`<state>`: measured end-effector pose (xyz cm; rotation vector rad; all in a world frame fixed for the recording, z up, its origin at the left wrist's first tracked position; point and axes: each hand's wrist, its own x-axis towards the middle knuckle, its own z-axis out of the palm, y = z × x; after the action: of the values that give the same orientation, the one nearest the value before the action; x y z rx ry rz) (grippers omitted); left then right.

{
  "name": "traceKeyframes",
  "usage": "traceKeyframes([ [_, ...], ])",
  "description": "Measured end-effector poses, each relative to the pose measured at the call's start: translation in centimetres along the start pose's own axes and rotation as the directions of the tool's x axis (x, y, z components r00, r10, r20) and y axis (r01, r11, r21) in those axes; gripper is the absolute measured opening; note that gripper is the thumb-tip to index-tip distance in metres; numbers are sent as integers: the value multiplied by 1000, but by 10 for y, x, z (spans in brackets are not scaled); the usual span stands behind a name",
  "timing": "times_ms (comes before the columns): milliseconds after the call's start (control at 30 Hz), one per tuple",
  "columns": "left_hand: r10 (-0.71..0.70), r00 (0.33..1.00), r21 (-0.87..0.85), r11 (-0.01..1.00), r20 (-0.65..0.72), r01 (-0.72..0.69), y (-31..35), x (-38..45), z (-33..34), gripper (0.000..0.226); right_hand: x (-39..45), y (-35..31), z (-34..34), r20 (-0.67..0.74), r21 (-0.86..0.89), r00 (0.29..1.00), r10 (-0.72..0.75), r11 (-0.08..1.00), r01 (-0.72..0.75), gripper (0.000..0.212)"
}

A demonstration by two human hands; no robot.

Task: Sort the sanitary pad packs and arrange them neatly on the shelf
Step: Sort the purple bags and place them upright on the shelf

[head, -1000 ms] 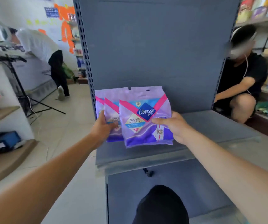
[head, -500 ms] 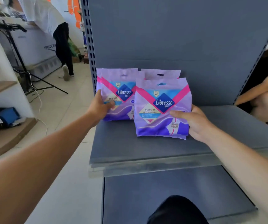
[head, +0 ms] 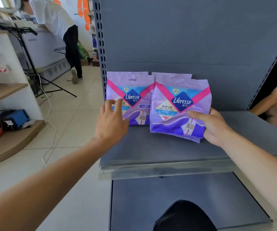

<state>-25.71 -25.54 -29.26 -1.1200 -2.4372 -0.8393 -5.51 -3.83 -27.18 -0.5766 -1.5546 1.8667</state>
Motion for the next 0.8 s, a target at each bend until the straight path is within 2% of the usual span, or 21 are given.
traceKeyframes([
  [67,67,960,78,993,272,-91,14,-20,-2,66,-2,-3,-1,-14,4,1000,-5,1000,5,33],
  [133,67,847,105,984,527,-142,26,-36,0,74,-2,-5,-4,-26,5,1000,-9,1000,9,34],
  [200,53,744,131,974,666,-187,31,-46,5,77,-1,-4,-6,-35,13,999,-1,1000,1,34],
  [233,46,717,151,966,695,-208,31,-49,8,78,0,-4,-8,-39,19,999,5,1000,-4,34],
  [333,36,703,185,954,710,-236,30,-51,11,78,8,2,-14,-60,5,998,17,1000,-17,40],
  [667,66,732,201,941,678,-271,30,-52,15,82,56,10,-33,-134,-88,990,-33,996,21,42],
  [800,62,734,214,937,677,-276,28,-51,18,70,73,18,-25,-118,-138,991,-58,990,42,30],
])
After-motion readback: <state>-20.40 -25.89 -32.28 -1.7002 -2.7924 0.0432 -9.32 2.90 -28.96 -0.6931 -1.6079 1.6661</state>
